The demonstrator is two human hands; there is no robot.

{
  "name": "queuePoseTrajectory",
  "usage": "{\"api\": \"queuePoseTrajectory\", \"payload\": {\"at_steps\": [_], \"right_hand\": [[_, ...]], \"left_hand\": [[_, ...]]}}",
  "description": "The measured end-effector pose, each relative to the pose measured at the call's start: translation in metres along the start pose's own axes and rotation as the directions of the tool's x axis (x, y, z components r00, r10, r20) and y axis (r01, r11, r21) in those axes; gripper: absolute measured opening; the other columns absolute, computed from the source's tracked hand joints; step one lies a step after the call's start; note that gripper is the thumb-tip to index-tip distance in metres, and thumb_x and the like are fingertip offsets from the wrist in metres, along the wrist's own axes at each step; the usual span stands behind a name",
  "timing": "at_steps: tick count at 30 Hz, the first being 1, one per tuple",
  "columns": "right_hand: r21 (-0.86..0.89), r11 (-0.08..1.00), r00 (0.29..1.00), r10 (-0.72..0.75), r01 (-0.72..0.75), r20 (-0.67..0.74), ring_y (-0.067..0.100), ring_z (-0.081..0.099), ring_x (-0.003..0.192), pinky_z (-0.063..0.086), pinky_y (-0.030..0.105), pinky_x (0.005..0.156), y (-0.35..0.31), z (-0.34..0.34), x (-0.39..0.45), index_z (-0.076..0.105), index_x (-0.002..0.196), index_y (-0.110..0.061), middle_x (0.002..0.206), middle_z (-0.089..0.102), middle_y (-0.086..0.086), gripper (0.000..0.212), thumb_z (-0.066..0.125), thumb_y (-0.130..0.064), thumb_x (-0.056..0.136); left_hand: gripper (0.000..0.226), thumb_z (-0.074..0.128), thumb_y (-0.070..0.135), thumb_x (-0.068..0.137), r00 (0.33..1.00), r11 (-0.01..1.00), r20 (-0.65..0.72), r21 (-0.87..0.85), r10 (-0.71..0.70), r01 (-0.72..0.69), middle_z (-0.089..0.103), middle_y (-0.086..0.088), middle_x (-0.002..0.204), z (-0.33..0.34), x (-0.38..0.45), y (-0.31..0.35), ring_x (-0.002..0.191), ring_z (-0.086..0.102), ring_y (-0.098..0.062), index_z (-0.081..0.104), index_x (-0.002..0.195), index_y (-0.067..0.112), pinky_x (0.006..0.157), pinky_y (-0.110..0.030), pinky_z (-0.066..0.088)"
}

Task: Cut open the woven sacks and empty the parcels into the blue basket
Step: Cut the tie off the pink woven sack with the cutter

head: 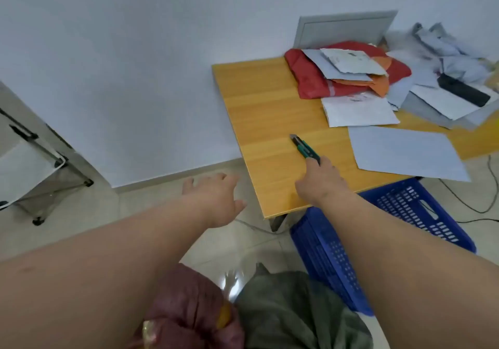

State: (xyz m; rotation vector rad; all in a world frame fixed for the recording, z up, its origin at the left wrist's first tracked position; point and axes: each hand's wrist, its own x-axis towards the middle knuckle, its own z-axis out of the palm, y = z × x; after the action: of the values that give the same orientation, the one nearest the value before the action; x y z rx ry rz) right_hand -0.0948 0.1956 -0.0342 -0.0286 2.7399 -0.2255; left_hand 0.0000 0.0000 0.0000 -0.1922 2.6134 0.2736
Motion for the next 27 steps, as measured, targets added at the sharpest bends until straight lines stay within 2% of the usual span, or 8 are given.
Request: {"api": "queuePoseTrajectory", "payload": {"at_steps": [5, 7, 10, 12, 17, 21, 24, 27], "right_hand": [[0.003, 0.997, 0.997, 0.078, -0.078, -0.01, 0.03, 0.007, 0.149, 0.017, 0.052, 0.119, 0.001, 0.013, 0.041, 0.005, 0.156, -0.02, 0.164, -0.001, 0.01, 0.069, 0.038, -0.015, 0.095], [-0.006, 0.995, 0.995, 0.1, -0.1, -0.018, 0.03, 0.017, 0.147, 0.018, 0.053, 0.118, 0.0, 0.023, 0.048, 0.013, 0.155, -0.017, 0.161, 0.014, 0.009, 0.064, 0.037, -0.013, 0.095], [-0.057, 0.994, 0.982, 0.077, -0.088, -0.174, 0.033, 0.038, 0.131, 0.032, 0.048, 0.108, 0.0, 0.031, 0.046, 0.035, 0.14, -0.011, 0.142, 0.038, 0.012, 0.046, 0.04, -0.013, 0.094], [-0.05, 0.994, 0.966, 0.079, -0.094, -0.248, 0.034, 0.044, 0.122, 0.037, 0.045, 0.099, -0.002, 0.034, 0.042, 0.04, 0.132, -0.01, 0.132, 0.045, 0.014, 0.039, 0.047, -0.017, 0.095], [0.138, 0.957, 0.962, 0.267, -0.257, -0.063, 0.036, 0.053, 0.11, 0.049, 0.043, 0.086, -0.013, 0.042, 0.03, 0.047, 0.127, -0.01, 0.125, 0.047, 0.016, 0.044, 0.059, -0.033, 0.092], [0.145, 0.977, 0.977, 0.176, -0.158, -0.12, 0.037, 0.053, 0.108, 0.047, 0.041, 0.082, -0.052, 0.065, -0.018, 0.049, 0.12, -0.005, 0.122, 0.049, 0.018, 0.04, 0.059, -0.03, 0.089], [0.318, 0.948, 0.98, 0.062, 0.002, -0.191, 0.037, 0.054, 0.107, 0.045, 0.043, 0.082, -0.102, 0.093, -0.073, 0.046, 0.118, -0.002, 0.119, 0.053, 0.018, 0.036, 0.057, -0.024, 0.091], [0.434, 0.895, 0.991, -0.047, 0.097, -0.125, 0.031, 0.054, 0.095, 0.045, 0.038, 0.075, -0.152, 0.139, -0.125, 0.041, 0.111, -0.008, 0.109, 0.054, 0.013, 0.029, 0.057, -0.02, 0.091]], "left_hand": [[0.065, 0.036, 0.053, 0.097, 1.0, 1.0, 0.014, 0.011, 0.006, -0.006, 0.02, 0.001, 0.16, 0.012, 0.033, 0.009, 0.144, 0.025, -0.027, 0.011, 0.153, 0.03, 0.117, -0.053, 0.011], [0.066, 0.037, 0.053, 0.097, 1.0, 1.0, 0.008, 0.004, 0.022, -0.022, 0.02, 0.002, 0.16, 0.018, 0.039, 0.009, 0.145, 0.024, -0.026, 0.011, 0.153, 0.03, 0.117, -0.053, 0.011], [0.066, 0.037, 0.053, 0.097, 0.999, 0.999, 0.012, 0.006, 0.041, -0.041, 0.019, 0.003, 0.16, 0.026, 0.038, 0.001, 0.146, 0.022, -0.024, 0.011, 0.153, 0.03, 0.118, -0.053, 0.012], [0.066, 0.036, 0.054, 0.097, 0.999, 0.999, 0.027, 0.001, 0.045, -0.045, 0.018, 0.003, 0.161, 0.032, 0.034, -0.008, 0.146, 0.02, -0.023, 0.01, 0.153, 0.031, 0.118, -0.053, 0.01], [0.065, 0.036, 0.055, 0.096, 0.999, 0.998, 0.015, -0.028, 0.052, -0.051, 0.019, 0.006, 0.16, 0.047, 0.013, -0.045, 0.146, 0.021, -0.021, 0.012, 0.152, 0.034, 0.117, -0.053, 0.009], [0.065, 0.037, 0.057, 0.095, 0.998, 0.998, 0.051, -0.057, 0.023, -0.02, 0.022, 0.005, 0.159, 0.066, -0.014, -0.096, 0.145, 0.024, -0.022, 0.015, 0.152, 0.034, 0.118, -0.052, 0.011], [0.065, 0.037, 0.058, 0.095, 0.995, 0.996, 0.102, -0.078, -0.022, 0.03, 0.026, 0.003, 0.158, 0.091, -0.043, -0.148, 0.143, 0.028, -0.024, 0.017, 0.152, 0.034, 0.118, -0.05, 0.014], [0.066, 0.039, 0.06, 0.093, 0.968, 0.986, 0.236, -0.115, -0.088, 0.118, 0.031, 0.001, 0.156, 0.132, -0.076, -0.212, 0.141, 0.033, -0.025, 0.021, 0.151, 0.034, 0.117, -0.047, 0.019]]}}
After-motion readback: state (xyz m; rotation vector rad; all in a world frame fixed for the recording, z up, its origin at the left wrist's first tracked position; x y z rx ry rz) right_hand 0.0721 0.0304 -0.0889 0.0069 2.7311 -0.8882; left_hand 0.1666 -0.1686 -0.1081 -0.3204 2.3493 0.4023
